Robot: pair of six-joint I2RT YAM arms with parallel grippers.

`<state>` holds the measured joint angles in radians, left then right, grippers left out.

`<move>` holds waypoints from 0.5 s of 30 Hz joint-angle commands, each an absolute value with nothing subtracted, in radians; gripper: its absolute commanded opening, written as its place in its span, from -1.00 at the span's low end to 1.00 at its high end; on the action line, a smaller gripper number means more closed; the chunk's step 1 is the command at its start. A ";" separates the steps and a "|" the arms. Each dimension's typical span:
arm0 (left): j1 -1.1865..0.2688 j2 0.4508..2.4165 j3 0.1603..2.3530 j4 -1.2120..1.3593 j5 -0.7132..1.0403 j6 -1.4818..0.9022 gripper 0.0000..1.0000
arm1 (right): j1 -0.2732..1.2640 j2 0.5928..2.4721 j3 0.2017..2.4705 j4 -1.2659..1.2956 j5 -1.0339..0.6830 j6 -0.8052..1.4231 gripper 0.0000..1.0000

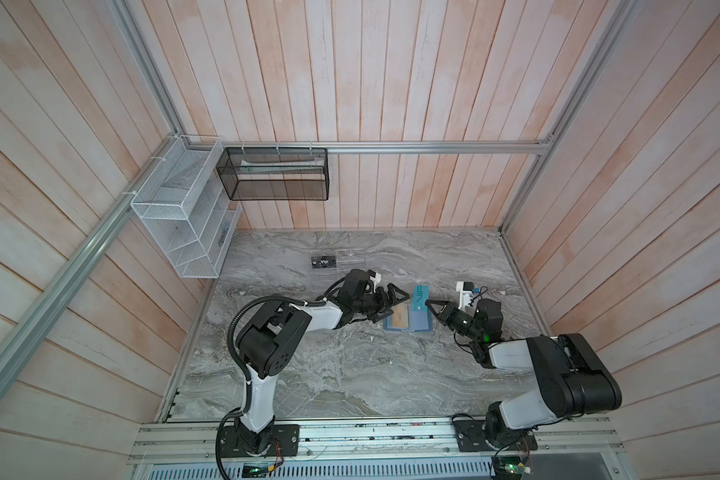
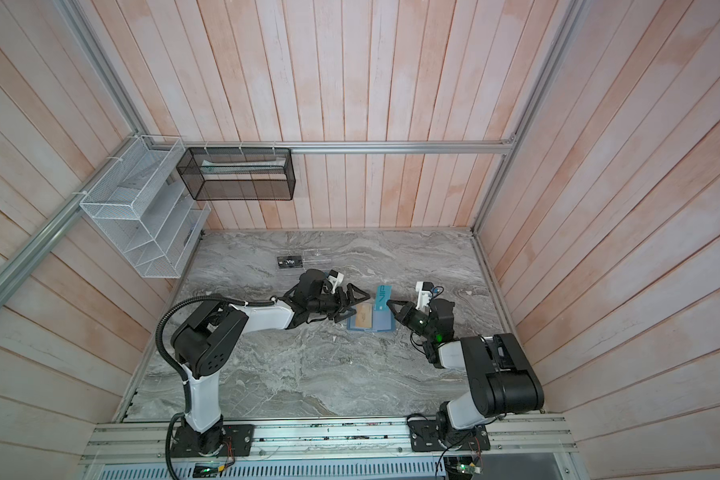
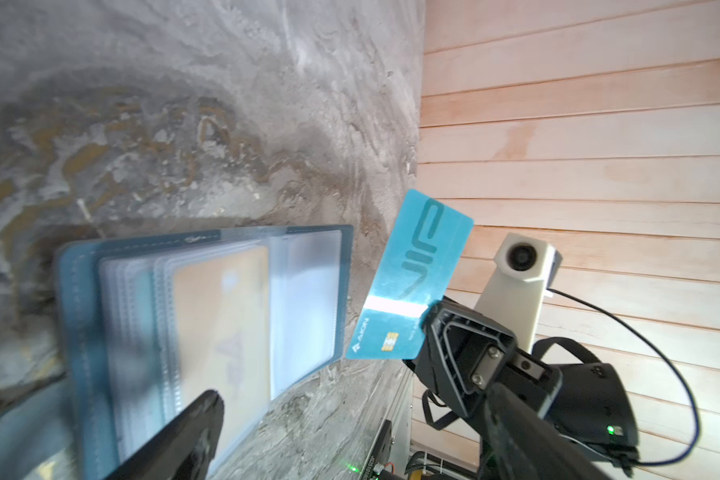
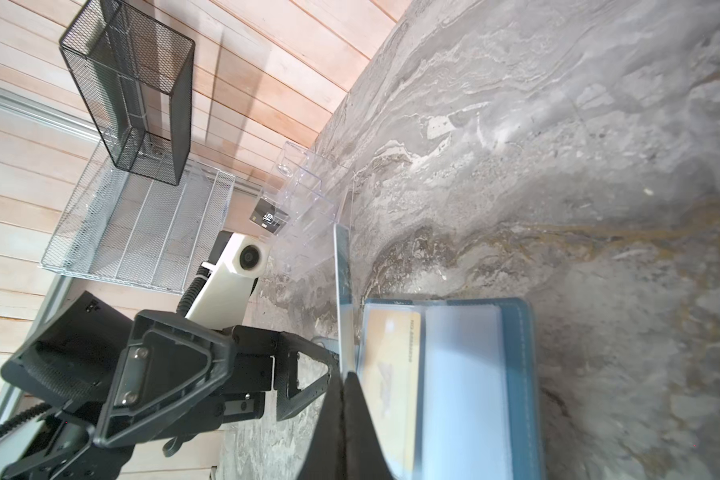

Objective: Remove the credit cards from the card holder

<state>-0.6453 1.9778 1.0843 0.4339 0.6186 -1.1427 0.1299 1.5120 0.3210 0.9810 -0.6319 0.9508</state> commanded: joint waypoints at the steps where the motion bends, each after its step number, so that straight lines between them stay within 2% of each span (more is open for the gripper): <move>1: -0.650 1.950 1.054 0.645 0.599 -1.211 0.98 | 0.127 1.503 0.350 1.040 -0.630 1.011 -1.00; 8: -0.663 1.984 1.079 0.751 0.576 -1.253 0.80 | 0.138 1.533 0.370 1.140 -0.646 1.104 -1.00; 15: -0.670 2.021 1.091 0.799 0.565 -1.267 0.71 | 0.165 1.556 0.402 1.180 -0.648 1.147 -1.00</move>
